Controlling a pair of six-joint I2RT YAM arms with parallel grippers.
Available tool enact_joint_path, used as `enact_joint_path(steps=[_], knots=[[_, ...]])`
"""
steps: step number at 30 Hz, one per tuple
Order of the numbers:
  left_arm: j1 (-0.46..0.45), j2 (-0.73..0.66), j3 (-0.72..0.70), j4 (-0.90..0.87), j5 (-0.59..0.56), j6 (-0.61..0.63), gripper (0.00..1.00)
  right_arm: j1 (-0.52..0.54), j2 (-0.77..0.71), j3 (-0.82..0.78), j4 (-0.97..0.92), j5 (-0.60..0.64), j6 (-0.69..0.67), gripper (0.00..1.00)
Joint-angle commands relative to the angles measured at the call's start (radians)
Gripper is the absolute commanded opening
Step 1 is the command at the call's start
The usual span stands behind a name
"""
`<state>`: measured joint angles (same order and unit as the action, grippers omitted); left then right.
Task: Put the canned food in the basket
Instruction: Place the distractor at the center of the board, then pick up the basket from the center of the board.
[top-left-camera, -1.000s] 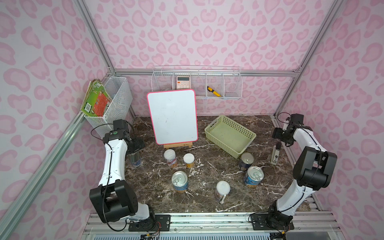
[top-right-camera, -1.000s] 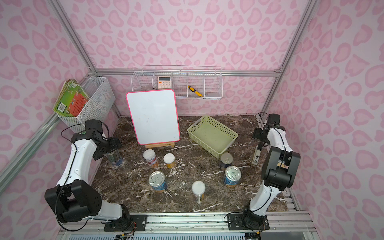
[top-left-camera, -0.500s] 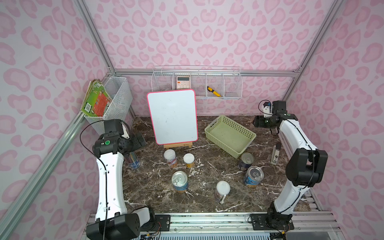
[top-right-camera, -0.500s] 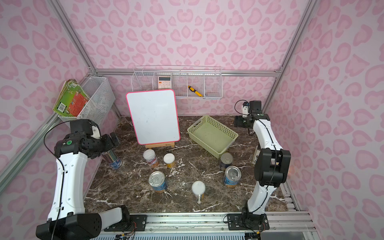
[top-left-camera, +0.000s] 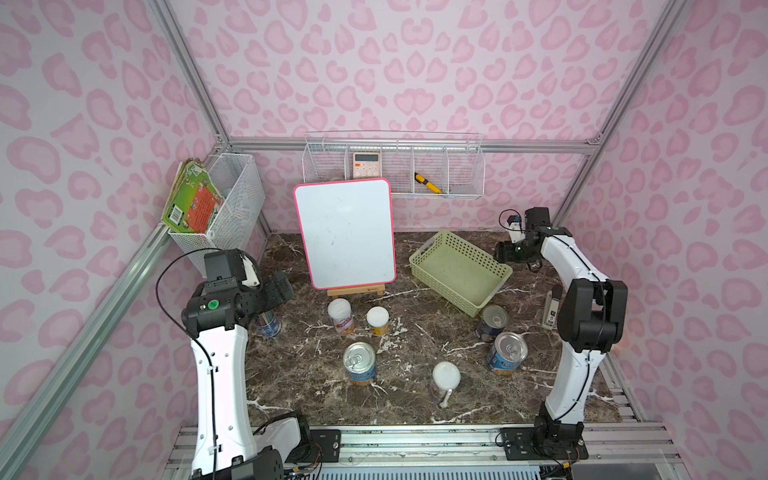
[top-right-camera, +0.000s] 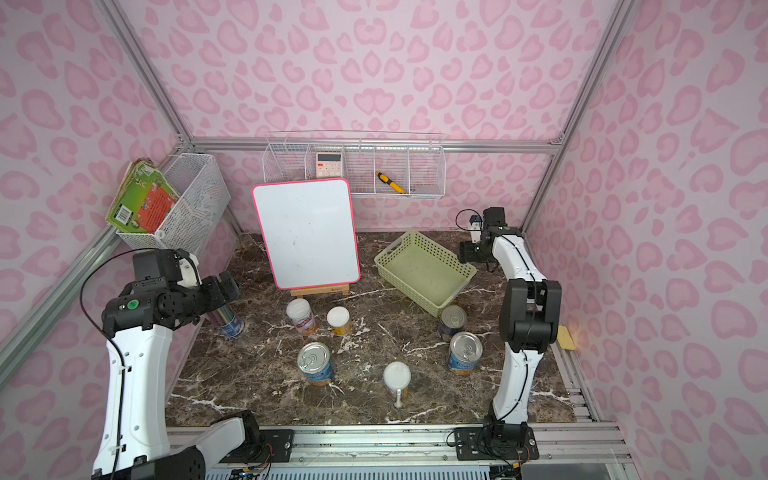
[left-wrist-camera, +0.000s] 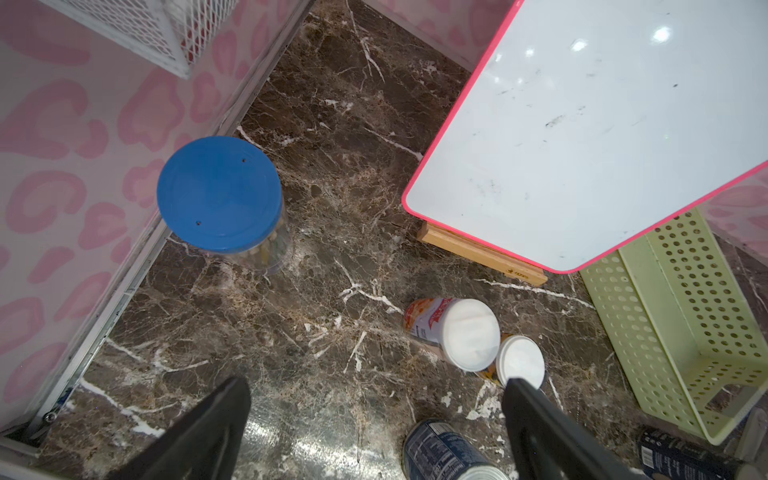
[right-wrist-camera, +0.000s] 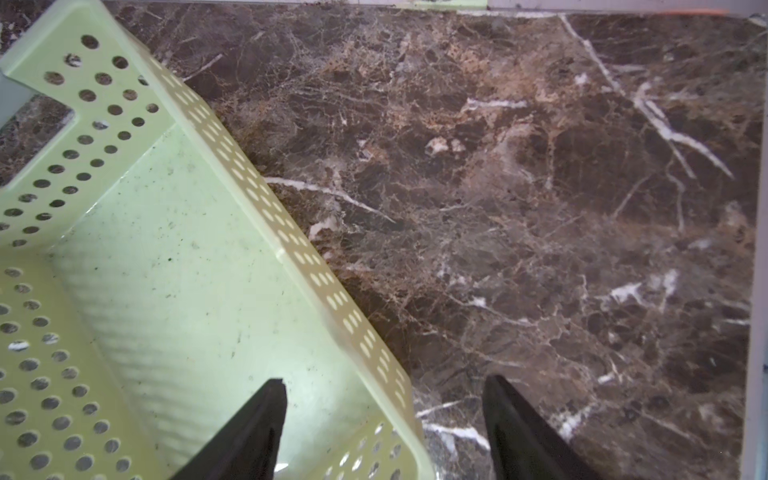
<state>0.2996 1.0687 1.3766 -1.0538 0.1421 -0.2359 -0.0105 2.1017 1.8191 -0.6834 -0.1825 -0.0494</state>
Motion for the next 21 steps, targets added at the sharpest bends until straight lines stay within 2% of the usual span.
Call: enact_joint_path(steps=[1, 6, 10, 18, 21], knots=[[-0.003, -0.038, 0.008, -0.028, 0.016, -0.008, 0.99, 0.013, 0.055, 0.063, -0.039, 0.045, -0.068, 0.76], [-0.029, -0.112, -0.003, -0.022, 0.048, -0.022, 0.99, 0.021, 0.13, 0.141, -0.069, 0.078, -0.075, 0.72], [-0.096, -0.159, -0.03, -0.004, 0.098, -0.065, 0.98, 0.037, 0.147, 0.146, -0.054, 0.075, -0.089, 0.68], [-0.316, -0.228, -0.106, 0.05, 0.052, -0.135, 0.94, 0.056, 0.167, 0.145, -0.05, 0.095, -0.115, 0.58], [-0.42, -0.23, -0.109, 0.078, 0.024, -0.134, 0.92, 0.06, 0.15, 0.132, -0.025, 0.106, -0.131, 0.47]])
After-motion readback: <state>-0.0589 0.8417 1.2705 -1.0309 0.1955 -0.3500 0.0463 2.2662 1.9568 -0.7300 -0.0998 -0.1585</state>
